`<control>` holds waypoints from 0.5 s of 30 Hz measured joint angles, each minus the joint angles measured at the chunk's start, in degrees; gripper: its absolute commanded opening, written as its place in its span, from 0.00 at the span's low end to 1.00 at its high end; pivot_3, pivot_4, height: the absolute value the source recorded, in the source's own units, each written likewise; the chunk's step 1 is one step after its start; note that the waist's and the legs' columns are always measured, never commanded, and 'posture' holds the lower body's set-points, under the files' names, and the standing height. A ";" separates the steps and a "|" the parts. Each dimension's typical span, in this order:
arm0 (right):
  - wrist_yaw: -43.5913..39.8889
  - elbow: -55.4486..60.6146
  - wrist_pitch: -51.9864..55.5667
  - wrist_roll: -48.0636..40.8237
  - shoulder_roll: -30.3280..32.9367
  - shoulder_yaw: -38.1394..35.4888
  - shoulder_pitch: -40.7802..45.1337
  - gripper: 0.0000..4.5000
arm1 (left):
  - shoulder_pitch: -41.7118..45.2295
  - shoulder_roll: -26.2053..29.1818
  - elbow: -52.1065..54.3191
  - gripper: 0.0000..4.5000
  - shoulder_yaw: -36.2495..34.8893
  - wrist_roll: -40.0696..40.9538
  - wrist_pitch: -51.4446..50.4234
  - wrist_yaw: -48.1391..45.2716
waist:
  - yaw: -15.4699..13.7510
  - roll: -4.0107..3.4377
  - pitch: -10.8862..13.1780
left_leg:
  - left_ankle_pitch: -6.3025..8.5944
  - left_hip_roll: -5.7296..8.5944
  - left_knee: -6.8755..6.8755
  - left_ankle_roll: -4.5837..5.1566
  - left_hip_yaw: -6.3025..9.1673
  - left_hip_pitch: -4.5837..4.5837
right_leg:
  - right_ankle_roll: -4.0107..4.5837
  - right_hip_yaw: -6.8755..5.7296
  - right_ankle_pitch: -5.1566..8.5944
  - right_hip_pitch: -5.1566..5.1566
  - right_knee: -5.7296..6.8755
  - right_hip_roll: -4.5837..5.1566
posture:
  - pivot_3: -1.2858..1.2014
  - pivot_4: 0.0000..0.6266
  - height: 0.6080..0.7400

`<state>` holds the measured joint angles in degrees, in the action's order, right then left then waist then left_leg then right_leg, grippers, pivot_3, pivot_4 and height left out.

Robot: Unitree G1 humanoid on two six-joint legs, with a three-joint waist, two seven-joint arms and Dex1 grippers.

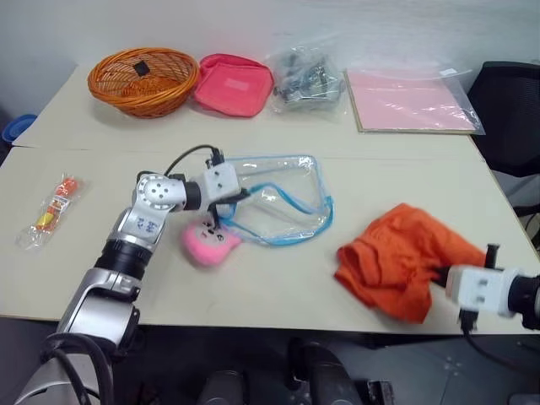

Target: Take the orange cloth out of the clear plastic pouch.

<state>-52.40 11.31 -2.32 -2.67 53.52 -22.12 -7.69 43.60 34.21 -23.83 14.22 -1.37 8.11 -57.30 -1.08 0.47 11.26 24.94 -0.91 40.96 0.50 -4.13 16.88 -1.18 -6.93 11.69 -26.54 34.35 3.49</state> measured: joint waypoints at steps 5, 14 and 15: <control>9.09 -10.82 9.49 0.70 -4.30 2.39 11.24 0.00 | -2.45 2.91 3.68 0.00 0.54 0.14 2.00 -5.85 | -0.43 -0.08 0.00 | -0.01 0.06 0.04 0.00 0.00 0.05 | 0.03 -0.01 0.02 -0.02 0.05 0.03 | 0.52 0.24 1.00; 7.82 -8.93 18.55 -5.31 -6.82 4.22 8.29 0.34 | -2.77 1.96 6.50 0.37 -2.35 5.48 -8.85 -7.97 | -0.30 -0.13 0.00 | -0.02 0.00 0.04 0.02 -0.31 0.14 | 0.02 -0.10 0.02 -0.04 0.03 0.02 | 0.52 0.24 1.00; 6.57 -6.73 20.28 -7.40 -6.82 3.87 7.03 0.42 | -2.95 1.98 7.95 0.45 -3.27 7.23 -11.51 -8.58 | -0.26 -0.15 0.01 | -0.02 0.00 0.04 0.02 -0.24 0.13 | 0.02 -0.09 0.01 -0.04 0.03 0.02 | 0.52 0.24 1.00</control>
<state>-45.84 4.58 17.96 -10.07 46.70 -18.26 -0.66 40.64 36.19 -15.88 10.95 5.86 -3.40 -65.89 -1.34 0.33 11.27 24.93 -0.91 41.00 0.53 -4.37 17.01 -1.17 -7.01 11.71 -26.58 34.38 3.52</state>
